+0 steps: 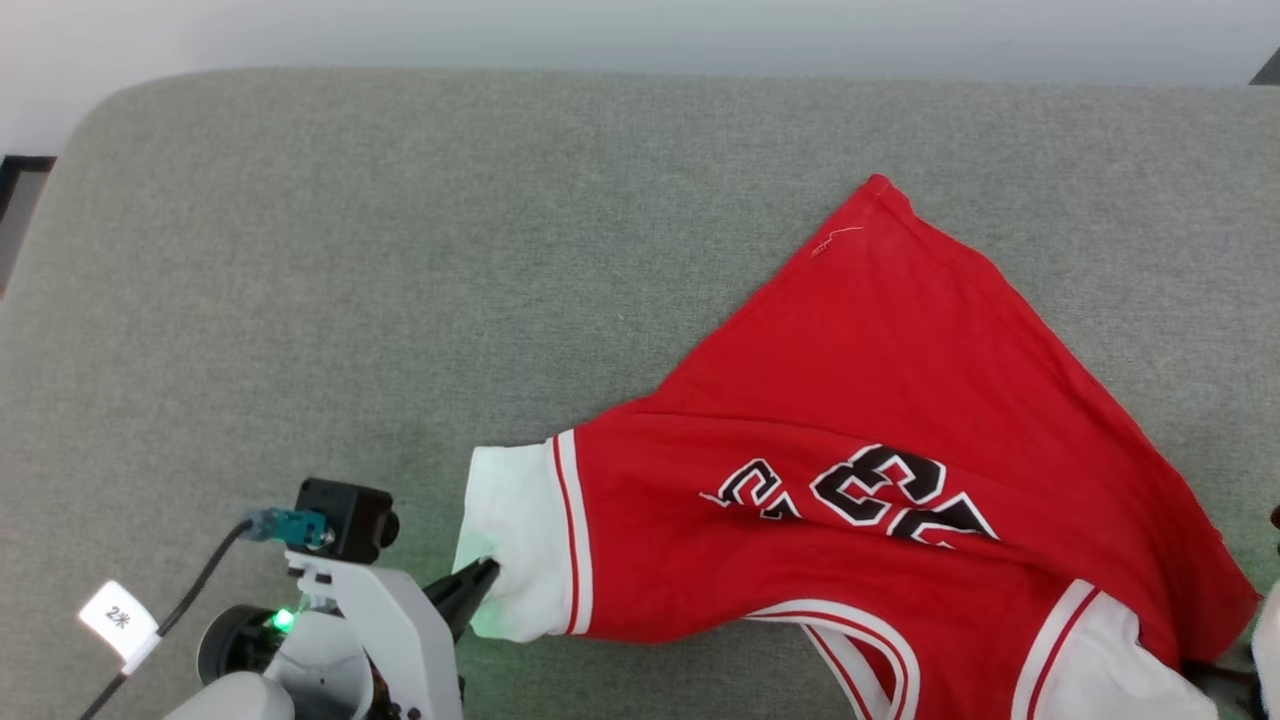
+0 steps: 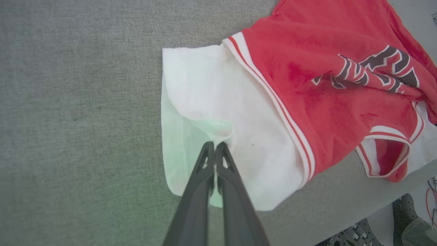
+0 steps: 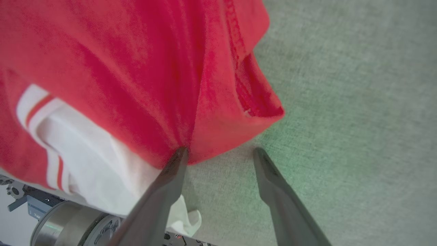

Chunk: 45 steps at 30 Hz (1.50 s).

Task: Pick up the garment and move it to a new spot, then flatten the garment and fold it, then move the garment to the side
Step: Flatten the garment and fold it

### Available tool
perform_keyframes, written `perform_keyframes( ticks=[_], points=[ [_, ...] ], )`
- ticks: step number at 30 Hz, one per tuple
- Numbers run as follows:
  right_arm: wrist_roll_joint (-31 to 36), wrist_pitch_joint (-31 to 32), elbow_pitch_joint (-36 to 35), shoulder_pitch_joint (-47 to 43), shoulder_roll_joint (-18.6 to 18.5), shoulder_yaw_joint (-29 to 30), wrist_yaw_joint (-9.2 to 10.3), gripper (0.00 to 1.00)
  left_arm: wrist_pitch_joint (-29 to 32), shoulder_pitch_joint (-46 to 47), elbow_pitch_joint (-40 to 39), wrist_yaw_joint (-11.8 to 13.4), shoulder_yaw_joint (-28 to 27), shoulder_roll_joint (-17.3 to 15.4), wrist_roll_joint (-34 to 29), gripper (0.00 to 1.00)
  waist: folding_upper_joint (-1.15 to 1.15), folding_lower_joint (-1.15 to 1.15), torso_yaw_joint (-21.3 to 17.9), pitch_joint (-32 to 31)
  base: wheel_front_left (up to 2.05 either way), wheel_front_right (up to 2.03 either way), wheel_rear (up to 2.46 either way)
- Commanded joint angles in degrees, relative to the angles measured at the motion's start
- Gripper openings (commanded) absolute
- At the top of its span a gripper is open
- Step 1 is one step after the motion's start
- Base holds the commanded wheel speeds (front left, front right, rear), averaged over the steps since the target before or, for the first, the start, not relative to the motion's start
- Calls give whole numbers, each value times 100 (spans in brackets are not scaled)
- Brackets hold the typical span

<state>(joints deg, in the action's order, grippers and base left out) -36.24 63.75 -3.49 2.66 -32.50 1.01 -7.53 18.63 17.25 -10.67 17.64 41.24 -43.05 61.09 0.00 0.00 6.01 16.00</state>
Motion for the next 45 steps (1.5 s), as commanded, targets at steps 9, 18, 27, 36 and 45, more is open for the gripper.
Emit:
perform_keyframes(
  ticks=[9,18,27,36,45],
  points=[
    [64,480,-1496,583,-64,562,7,100,15,43,-88,-48,83,94,-53,0,0,0,218,2,0,0,0],
    [614,-893,-521,2556,-237,-661,7,100,61,426,69,-310,284,429,-200,0,0,0,777,268,0,0,0],
    [499,-1995,1962,4589,-311,-2498,7,100,98,891,407,-668,534,914,-302,0,0,0,1382,600,0,0,0],
    [158,-1983,3912,5617,-410,-3947,7,100,30,1161,861,-998,675,1288,-279,0,0,0,1801,823,0,0,0],
    [-515,-1239,4903,5598,-359,-4933,6,0,-82,1173,1103,-1114,621,1343,-201,0,0,0,1843,859,0,0,0]
  ],
)
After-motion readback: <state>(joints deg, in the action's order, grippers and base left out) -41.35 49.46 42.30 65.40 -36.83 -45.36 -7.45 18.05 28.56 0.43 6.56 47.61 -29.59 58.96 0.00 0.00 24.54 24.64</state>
